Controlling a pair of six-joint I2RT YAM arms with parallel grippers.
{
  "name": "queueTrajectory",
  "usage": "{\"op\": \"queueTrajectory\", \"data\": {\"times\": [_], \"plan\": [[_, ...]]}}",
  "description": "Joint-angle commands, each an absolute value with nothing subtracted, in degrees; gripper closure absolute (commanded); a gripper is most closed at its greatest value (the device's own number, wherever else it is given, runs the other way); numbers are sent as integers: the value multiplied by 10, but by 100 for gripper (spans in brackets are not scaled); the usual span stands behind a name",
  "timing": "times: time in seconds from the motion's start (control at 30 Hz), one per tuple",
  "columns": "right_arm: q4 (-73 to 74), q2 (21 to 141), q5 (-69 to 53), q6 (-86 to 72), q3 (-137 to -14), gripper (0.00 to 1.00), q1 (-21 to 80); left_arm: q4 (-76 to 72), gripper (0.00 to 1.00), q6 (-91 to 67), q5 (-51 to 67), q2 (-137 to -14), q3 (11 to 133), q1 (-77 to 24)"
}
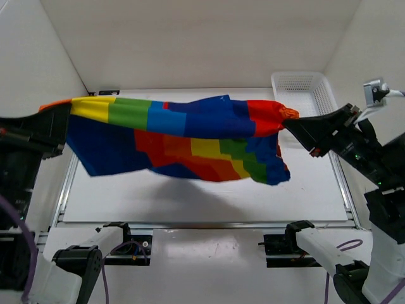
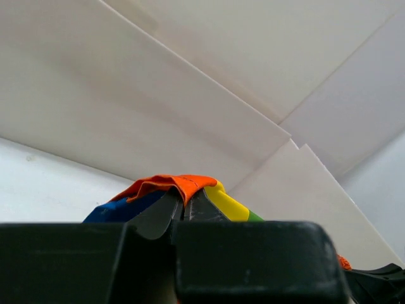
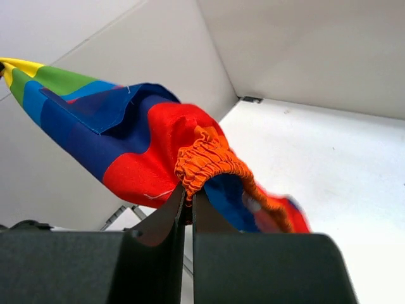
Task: Fold and stack the shorts
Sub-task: Fold the shorts
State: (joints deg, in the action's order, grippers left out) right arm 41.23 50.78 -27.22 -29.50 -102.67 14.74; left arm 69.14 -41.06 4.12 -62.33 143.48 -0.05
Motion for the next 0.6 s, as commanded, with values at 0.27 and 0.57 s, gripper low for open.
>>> {"op": "queueTrajectory", "data": {"times": [0.27, 0.57], "plan": [[469, 530, -127, -265, -930, 100, 134, 637, 90, -377, -127, -687, 1357, 15], [297, 750, -85, -242, -803, 100, 134, 560, 90, -341, -91, -863, 1224, 31]]}}
